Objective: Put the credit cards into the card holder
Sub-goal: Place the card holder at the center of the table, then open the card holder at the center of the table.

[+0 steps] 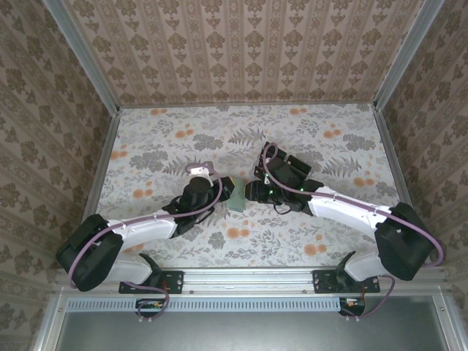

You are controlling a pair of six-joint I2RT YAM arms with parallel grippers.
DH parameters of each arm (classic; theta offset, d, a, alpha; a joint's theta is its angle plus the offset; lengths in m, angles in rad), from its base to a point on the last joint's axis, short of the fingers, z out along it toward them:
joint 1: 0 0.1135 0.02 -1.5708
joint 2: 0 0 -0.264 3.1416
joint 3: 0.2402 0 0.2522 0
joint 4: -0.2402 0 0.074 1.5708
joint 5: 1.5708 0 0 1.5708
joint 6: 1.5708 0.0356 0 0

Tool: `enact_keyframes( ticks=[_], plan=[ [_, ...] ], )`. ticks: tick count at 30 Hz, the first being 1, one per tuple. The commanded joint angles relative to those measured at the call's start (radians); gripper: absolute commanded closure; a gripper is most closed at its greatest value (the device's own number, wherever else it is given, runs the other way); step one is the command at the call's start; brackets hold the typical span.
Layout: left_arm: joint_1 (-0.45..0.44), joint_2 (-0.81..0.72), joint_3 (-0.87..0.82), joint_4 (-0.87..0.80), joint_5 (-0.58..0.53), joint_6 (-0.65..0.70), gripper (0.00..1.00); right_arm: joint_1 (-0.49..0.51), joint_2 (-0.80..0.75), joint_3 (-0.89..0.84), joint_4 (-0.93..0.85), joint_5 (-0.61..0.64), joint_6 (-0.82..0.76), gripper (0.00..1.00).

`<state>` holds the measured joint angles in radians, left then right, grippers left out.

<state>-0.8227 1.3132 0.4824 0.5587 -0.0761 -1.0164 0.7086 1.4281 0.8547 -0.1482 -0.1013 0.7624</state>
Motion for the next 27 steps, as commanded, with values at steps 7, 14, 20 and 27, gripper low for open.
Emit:
enact_keyframes(
  ticks=[7, 14, 20, 27],
  plan=[
    [0.002, -0.025, -0.016, -0.003, -0.02, 0.022, 1.0, -0.006, 0.017, -0.023, 0.029, -0.015, -0.008, 0.97],
    [0.026, -0.029, -0.052, -0.072, -0.028, 0.041, 0.7, -0.006, -0.028, -0.008, -0.012, -0.043, -0.028, 1.0],
    [0.044, -0.052, -0.088, -0.174, -0.035, 0.082, 0.46, -0.002, -0.014, -0.009, -0.016, -0.067, -0.03, 1.0],
    [0.06, -0.108, -0.074, -0.304, -0.048, 0.158, 0.34, 0.002, -0.015, 0.002, -0.02, -0.08, -0.026, 1.0]
  ],
)
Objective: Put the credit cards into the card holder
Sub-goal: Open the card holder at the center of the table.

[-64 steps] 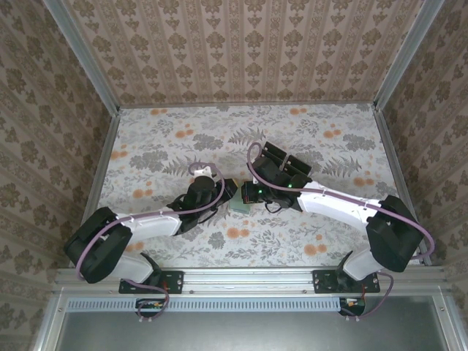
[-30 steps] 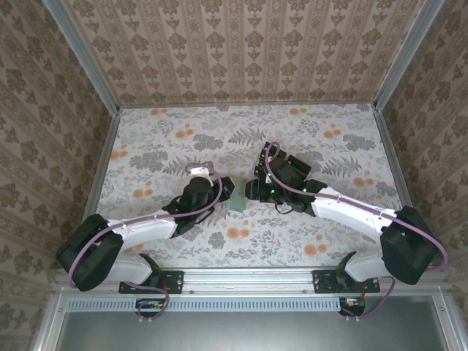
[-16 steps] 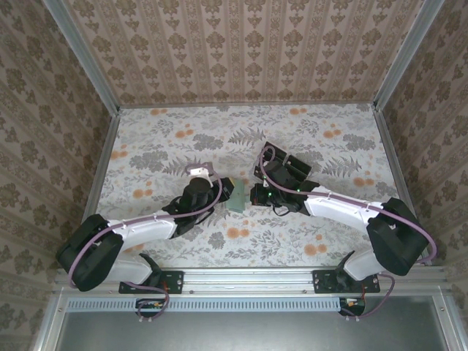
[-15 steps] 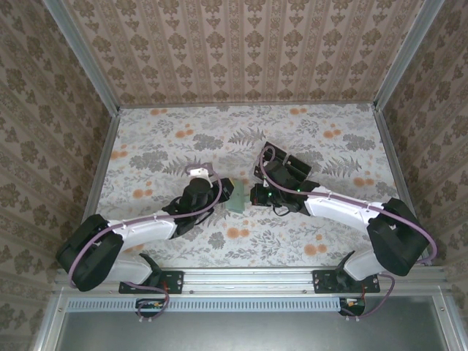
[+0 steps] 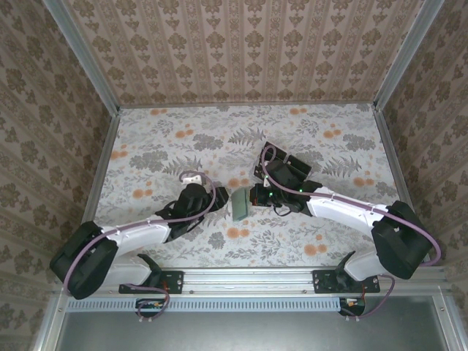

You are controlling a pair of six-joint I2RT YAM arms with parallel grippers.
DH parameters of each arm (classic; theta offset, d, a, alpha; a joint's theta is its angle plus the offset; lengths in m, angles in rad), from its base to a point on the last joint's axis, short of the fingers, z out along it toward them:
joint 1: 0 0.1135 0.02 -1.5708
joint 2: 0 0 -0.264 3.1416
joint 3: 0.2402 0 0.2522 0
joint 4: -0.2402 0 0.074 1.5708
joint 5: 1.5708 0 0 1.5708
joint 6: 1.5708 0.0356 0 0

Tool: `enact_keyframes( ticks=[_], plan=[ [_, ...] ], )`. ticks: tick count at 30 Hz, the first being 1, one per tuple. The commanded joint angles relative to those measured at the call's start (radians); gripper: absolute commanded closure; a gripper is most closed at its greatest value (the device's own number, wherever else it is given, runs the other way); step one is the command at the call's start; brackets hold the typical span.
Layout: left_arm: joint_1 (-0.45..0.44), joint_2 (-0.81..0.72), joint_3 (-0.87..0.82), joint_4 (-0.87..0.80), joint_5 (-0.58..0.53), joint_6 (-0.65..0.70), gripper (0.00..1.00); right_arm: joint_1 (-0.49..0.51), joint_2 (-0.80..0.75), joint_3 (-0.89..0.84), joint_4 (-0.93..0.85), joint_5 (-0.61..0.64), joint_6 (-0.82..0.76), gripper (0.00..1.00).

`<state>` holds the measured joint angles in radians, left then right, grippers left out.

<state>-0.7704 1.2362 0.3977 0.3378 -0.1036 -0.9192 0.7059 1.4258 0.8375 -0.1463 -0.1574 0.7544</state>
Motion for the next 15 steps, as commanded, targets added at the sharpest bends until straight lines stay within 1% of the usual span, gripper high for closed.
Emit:
enact_keyframes(
  ticks=[1, 7, 15],
  plan=[
    [0.007, -0.04, 0.016, -0.097, -0.023, 0.07, 0.32, 0.005, -0.013, 0.024, -0.025, -0.025, -0.02, 1.0],
    [0.006, -0.046, 0.031, -0.105, -0.009, 0.1, 0.27, 0.01, -0.017, 0.04, -0.03, -0.031, -0.018, 1.0],
    [-0.001, 0.014, 0.094, -0.086, 0.04, 0.135, 0.24, 0.016, -0.026, 0.043, -0.026, -0.028, -0.01, 1.0]
  ],
)
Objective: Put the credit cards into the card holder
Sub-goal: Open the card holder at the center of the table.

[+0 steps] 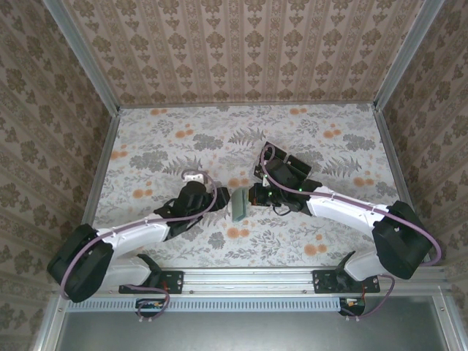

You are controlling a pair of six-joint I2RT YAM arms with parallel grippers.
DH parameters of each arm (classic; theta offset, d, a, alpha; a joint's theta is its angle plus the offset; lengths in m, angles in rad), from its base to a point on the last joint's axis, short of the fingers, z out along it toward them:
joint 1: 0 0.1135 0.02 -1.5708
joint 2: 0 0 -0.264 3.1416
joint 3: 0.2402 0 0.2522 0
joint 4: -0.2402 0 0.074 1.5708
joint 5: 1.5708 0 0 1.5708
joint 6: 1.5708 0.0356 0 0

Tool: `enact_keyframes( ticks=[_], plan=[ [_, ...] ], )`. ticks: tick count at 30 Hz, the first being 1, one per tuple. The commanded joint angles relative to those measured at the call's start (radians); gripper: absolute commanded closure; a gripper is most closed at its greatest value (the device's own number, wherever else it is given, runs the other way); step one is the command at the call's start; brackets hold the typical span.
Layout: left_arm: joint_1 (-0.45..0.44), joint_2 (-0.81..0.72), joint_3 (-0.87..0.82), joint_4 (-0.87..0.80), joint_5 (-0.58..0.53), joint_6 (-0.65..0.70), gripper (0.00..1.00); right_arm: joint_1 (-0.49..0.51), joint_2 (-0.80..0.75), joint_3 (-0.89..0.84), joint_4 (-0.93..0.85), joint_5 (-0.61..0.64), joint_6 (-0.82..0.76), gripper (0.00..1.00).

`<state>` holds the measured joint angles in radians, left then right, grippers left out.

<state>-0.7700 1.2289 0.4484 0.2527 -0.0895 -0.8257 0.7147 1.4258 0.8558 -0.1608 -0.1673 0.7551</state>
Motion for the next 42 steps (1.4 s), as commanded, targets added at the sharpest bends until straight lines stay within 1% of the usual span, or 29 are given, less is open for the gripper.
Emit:
enact_keyframes(
  ticks=[1, 16, 36, 42],
  plan=[
    [-0.003, 0.03, 0.053, 0.001, 0.031, 0.044, 0.24, 0.008, -0.027, 0.022, -0.009, -0.019, -0.01, 1.0],
    [-0.035, 0.167, 0.138, 0.047, 0.08, 0.054, 0.23, 0.011, -0.027, 0.029, 0.0, -0.025, -0.003, 1.0],
    [-0.038, 0.243, 0.195, 0.031, 0.114, 0.061, 0.21, 0.011, -0.025, 0.043, 0.004, -0.032, -0.004, 1.0],
    [-0.032, 0.25, 0.205, -0.006, 0.107, 0.048, 0.22, 0.011, -0.024, 0.043, -0.002, -0.027, -0.007, 1.0]
  ],
)
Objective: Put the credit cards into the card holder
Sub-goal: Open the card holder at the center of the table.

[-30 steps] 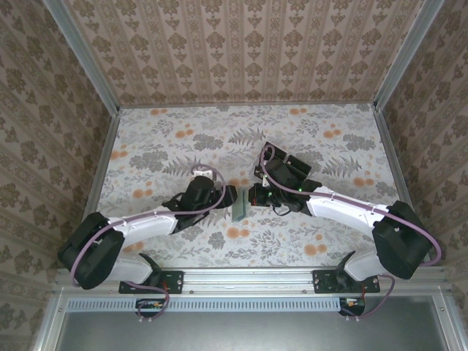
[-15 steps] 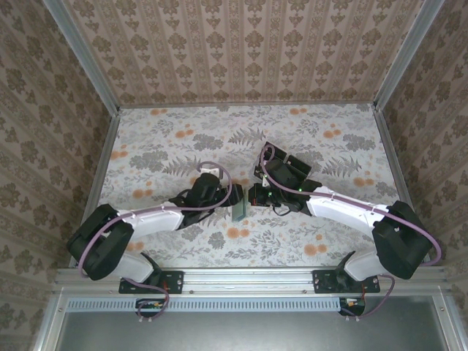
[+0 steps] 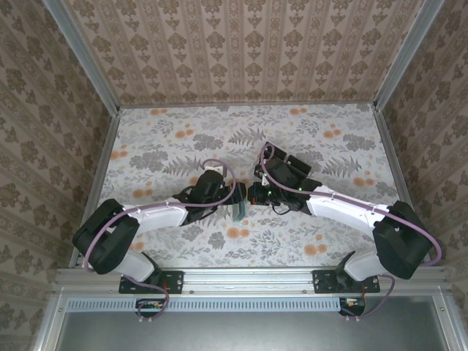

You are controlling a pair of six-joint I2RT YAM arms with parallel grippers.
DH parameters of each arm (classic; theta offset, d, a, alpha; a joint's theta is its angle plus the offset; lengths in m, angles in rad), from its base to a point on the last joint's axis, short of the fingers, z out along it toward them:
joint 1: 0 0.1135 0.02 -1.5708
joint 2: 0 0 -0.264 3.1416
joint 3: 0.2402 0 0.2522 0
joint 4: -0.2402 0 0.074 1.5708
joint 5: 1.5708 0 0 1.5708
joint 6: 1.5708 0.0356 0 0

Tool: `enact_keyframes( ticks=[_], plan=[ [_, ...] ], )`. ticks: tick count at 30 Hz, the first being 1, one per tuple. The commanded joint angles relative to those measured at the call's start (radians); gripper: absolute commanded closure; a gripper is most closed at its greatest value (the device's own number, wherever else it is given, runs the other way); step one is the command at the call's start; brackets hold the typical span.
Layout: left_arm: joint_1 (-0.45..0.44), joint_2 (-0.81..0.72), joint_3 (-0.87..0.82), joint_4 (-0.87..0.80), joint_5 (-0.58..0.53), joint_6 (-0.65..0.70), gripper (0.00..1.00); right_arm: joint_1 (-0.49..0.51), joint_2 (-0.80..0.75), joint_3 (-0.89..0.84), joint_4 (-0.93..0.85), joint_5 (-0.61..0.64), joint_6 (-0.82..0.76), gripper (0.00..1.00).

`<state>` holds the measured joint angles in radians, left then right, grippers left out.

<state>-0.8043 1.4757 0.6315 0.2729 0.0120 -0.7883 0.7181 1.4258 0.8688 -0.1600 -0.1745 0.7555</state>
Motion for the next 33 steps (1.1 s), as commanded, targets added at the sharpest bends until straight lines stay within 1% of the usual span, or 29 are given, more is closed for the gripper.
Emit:
enact_keyframes(
  ticks=[1, 10, 20, 25, 28, 33],
  plan=[
    [0.005, -0.002, 0.016, -0.029, 0.002, 0.005, 0.22, 0.007, -0.024, 0.03, -0.003, -0.018, -0.007, 1.0],
    [0.03, -0.077, -0.086, -0.051, -0.046, -0.033, 0.26, -0.009, -0.027, -0.017, 0.001, -0.002, -0.01, 1.0],
    [0.066, -0.177, -0.16, -0.125, -0.09, -0.025, 0.27, -0.035, -0.027, -0.102, 0.018, 0.022, -0.01, 1.0],
    [0.081, -0.212, -0.179, -0.182, -0.115, -0.009, 0.28, -0.046, -0.027, -0.177, 0.059, 0.034, 0.007, 1.0],
    [0.084, -0.219, -0.171, -0.247, -0.14, 0.0, 0.29, -0.051, -0.027, -0.207, 0.077, 0.052, 0.01, 1.0],
    [0.083, -0.194, -0.134, -0.357, -0.185, 0.025, 0.32, -0.071, 0.002, -0.222, 0.122, 0.06, 0.01, 1.0]
  ],
)
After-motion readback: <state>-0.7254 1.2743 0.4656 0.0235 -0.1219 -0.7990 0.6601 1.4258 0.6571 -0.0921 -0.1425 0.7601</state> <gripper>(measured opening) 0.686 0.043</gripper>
